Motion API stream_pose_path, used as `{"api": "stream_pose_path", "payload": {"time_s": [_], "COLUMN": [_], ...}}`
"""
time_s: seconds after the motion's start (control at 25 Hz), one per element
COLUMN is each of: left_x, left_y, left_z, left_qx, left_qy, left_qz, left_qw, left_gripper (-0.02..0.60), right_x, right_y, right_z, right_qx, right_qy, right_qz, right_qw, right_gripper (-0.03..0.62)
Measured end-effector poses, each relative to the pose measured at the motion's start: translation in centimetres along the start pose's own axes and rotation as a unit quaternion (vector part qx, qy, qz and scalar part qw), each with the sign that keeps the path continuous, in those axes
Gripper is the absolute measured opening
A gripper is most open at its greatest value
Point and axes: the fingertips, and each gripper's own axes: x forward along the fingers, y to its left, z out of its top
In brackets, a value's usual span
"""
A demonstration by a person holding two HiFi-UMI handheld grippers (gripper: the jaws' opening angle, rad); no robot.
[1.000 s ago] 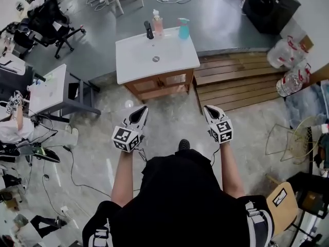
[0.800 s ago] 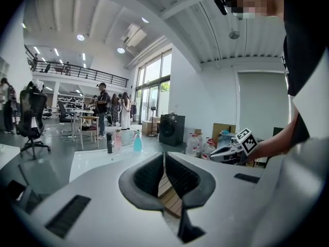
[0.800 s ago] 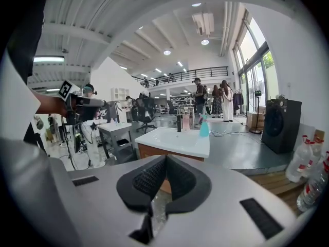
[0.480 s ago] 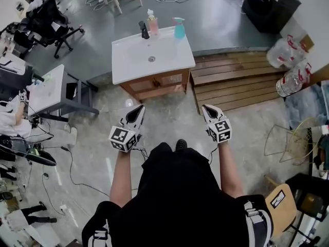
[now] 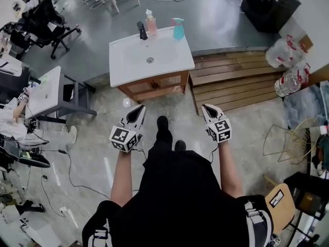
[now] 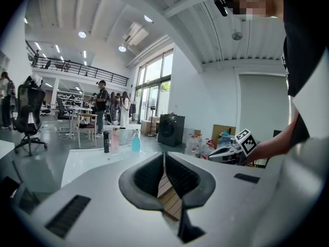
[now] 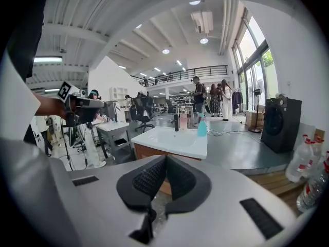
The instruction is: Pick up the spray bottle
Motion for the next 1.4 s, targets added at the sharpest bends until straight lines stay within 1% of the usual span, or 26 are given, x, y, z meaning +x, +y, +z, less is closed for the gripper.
{"api": "stream_pose_path", "payload": {"time_s": [0.24, 0.4, 0.52, 0.68, 0.92, 1.04, 1.2, 1.4], "left_x": [3.1, 5.8, 7.7, 10.6, 14.8, 16.8, 18.7, 20.7], "left_y": [2.9, 5.4, 7.9, 11.8, 16.8, 19.1, 21.8, 24.2], "left_z": [0.6, 0.9, 1.8, 3.2, 4.4, 4.8, 5.4, 6.3], "left_qx": [-0.005, -0.005, -0.005, -0.004, -0.005, -0.005, -0.002, 0.002], "left_qy": [0.001, 0.005, 0.005, 0.005, 0.009, 0.012, 0.013, 0.012], "left_qz": [-0.012, -0.028, -0.036, -0.045, -0.063, -0.075, -0.093, -0.118], "left_qw": [0.9999, 0.9996, 0.9993, 0.9990, 0.9980, 0.9971, 0.9956, 0.9930], "left_gripper": [0.031, 0.031, 0.031, 0.031, 0.031, 0.031, 0.031, 0.031], "right_x": [2.8, 5.5, 7.9, 11.8, 17.0, 19.2, 21.5, 23.4], "right_y": [-1.2, -2.8, -4.1, -5.5, -7.7, -8.8, -9.6, -10.1], "right_z": [1.2, 2.4, 3.3, 5.8, 8.3, 9.1, 10.2, 11.4], "right_qx": [0.003, 0.011, 0.014, 0.018, 0.014, 0.018, 0.040, 0.046], "right_qy": [0.005, 0.006, 0.009, 0.005, 0.010, 0.009, 0.003, 0.002], "right_qz": [-0.006, -0.020, -0.030, -0.035, -0.046, -0.057, -0.068, -0.090], "right_qw": [1.000, 1.000, 0.999, 0.999, 0.999, 0.998, 0.997, 0.995], "right_gripper": [0.017, 0.017, 0.017, 0.017, 0.017, 0.017, 0.017, 0.017]}}
